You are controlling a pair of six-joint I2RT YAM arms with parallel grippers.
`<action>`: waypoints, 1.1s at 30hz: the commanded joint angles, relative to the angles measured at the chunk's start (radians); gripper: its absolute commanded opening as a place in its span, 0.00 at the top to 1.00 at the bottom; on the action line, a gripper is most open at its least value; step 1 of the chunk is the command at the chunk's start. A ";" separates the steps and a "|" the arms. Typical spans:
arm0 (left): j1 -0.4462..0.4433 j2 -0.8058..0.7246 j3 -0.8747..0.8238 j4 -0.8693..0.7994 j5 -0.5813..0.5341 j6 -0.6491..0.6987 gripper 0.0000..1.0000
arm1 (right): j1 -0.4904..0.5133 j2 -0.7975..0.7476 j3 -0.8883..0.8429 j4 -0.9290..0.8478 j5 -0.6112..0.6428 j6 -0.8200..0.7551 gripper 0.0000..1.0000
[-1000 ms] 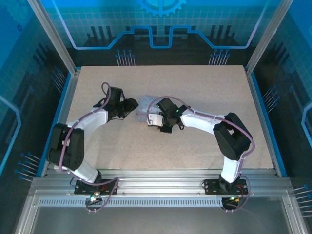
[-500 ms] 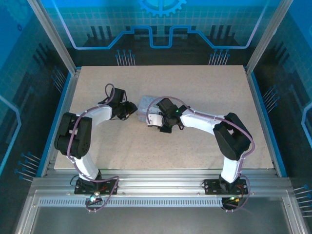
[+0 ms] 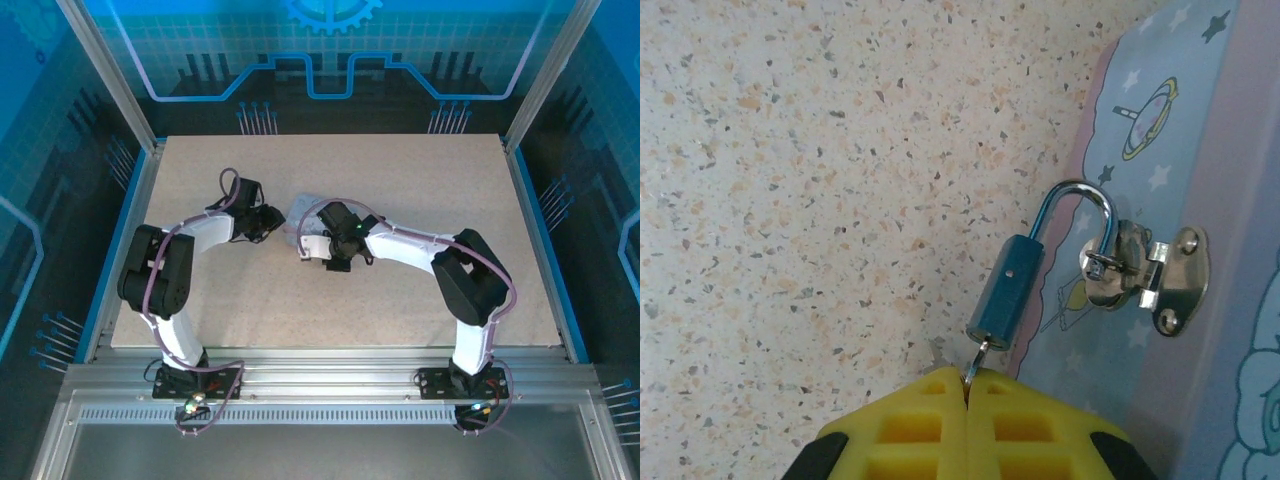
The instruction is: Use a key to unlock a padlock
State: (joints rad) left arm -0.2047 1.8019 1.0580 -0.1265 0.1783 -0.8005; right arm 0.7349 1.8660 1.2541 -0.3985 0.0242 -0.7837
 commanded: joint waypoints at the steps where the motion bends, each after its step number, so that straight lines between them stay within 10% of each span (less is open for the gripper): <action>1: -0.032 0.022 0.012 -0.057 0.038 0.056 0.67 | 0.017 -0.001 -0.003 0.095 0.027 -0.045 1.00; 33: -0.043 0.035 0.046 -0.064 0.049 0.062 0.67 | -0.011 -0.003 -0.031 0.173 0.104 -0.146 1.00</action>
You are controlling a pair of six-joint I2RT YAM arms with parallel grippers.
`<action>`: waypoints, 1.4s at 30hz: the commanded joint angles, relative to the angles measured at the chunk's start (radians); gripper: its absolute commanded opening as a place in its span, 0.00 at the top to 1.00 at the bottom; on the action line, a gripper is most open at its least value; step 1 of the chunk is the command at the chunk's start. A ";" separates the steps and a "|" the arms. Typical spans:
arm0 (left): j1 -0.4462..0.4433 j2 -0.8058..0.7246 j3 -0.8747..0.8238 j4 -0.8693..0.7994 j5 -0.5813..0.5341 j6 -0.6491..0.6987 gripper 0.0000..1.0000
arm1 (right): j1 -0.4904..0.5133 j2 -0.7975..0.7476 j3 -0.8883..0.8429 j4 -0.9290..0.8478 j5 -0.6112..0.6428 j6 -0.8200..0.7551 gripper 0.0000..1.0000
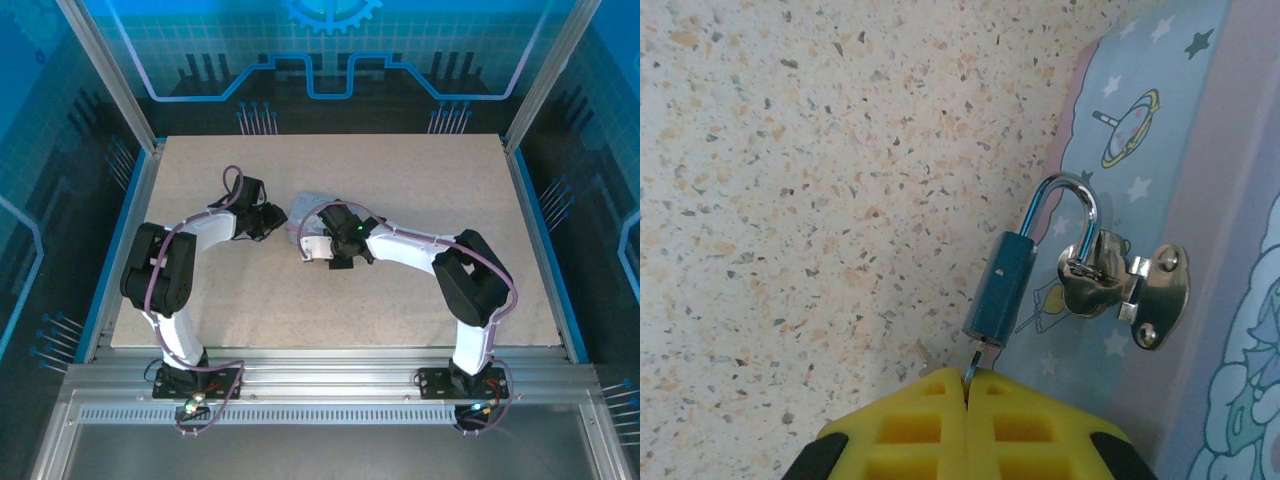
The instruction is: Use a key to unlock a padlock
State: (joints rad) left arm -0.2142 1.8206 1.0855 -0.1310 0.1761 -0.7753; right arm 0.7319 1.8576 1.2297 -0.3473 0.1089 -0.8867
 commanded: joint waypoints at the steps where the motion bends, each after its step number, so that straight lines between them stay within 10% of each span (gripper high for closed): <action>1: -0.034 0.019 0.021 -0.059 0.053 0.037 0.67 | -0.009 0.007 -0.007 0.135 0.032 -0.051 1.00; 42: -0.034 -0.035 -0.032 -0.027 0.051 0.022 0.61 | 0.020 -0.163 -0.104 0.153 0.083 0.071 1.00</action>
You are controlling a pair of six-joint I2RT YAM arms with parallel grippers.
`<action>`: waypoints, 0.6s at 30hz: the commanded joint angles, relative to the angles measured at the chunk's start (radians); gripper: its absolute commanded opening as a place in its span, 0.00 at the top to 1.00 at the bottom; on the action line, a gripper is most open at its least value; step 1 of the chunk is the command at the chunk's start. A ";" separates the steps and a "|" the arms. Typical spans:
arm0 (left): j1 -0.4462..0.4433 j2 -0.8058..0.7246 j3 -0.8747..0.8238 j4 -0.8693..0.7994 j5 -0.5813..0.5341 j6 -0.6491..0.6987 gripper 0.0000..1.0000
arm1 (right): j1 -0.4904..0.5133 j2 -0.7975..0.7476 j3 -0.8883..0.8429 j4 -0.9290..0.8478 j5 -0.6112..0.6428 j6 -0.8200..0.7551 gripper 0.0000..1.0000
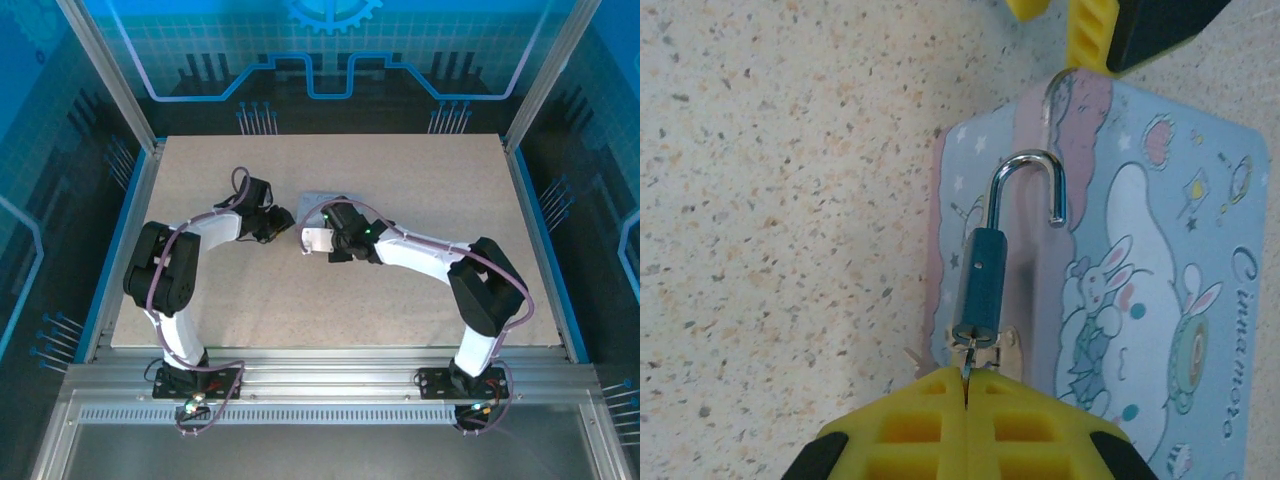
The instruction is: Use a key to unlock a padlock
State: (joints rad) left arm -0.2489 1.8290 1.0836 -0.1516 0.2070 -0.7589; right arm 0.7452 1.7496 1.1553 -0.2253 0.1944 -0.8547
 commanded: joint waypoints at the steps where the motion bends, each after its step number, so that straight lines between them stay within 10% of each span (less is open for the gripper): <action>1: 0.002 -0.058 -0.039 -0.005 0.021 0.004 0.60 | 0.007 -0.072 -0.042 0.037 -0.001 0.055 1.00; 18: -0.046 -0.486 -0.297 -0.033 0.089 -0.005 0.28 | 0.010 -0.370 -0.234 0.052 0.089 0.266 1.00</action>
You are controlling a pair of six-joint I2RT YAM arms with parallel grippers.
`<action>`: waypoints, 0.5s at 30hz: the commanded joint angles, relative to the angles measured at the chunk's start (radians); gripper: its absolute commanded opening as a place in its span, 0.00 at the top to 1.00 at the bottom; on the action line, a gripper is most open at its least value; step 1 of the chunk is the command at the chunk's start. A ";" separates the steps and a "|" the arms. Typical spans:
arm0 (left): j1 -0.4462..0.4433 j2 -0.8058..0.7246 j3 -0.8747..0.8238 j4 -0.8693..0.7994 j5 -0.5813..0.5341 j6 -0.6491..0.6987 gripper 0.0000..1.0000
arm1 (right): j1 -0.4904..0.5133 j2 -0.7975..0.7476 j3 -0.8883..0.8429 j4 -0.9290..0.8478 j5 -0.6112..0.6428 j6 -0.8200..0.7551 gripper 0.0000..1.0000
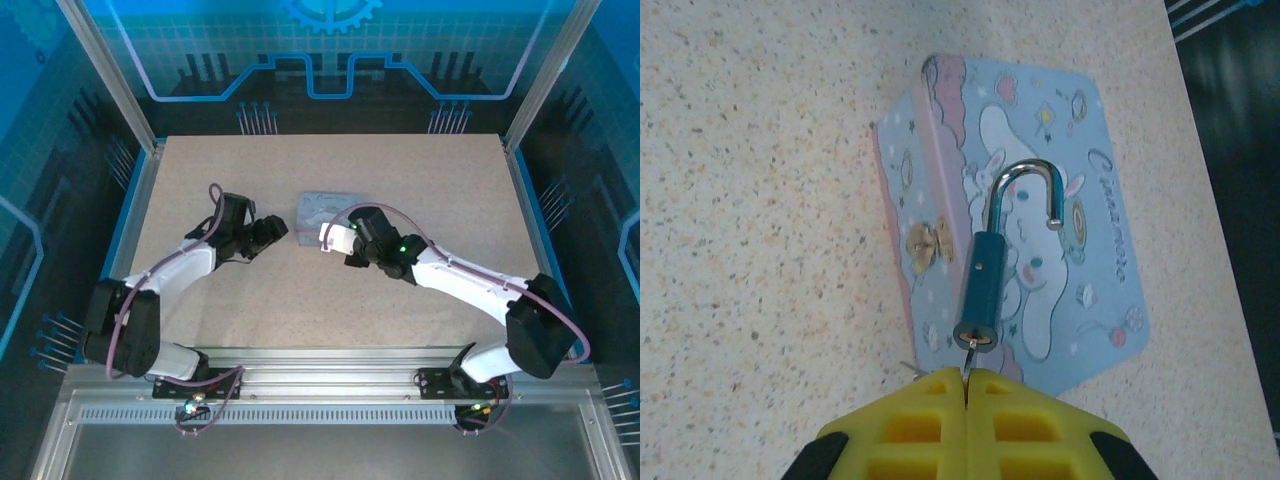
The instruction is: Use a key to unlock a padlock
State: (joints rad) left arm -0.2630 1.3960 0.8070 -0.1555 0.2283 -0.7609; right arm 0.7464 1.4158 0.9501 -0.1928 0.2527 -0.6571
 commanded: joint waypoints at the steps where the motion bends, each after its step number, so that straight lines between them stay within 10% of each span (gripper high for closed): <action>1: -0.044 -0.067 -0.021 -0.040 0.080 0.002 0.27 | 0.010 -0.044 -0.038 0.016 0.036 0.077 1.00; 15: -0.261 -0.183 -0.046 -0.076 0.124 -0.038 0.24 | -0.044 -0.183 -0.114 -0.048 0.123 0.274 1.00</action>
State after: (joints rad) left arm -0.4969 1.2472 0.7872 -0.2127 0.3428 -0.7658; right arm 0.7319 1.2701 0.8410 -0.2253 0.3408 -0.4648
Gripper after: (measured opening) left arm 0.760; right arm 0.057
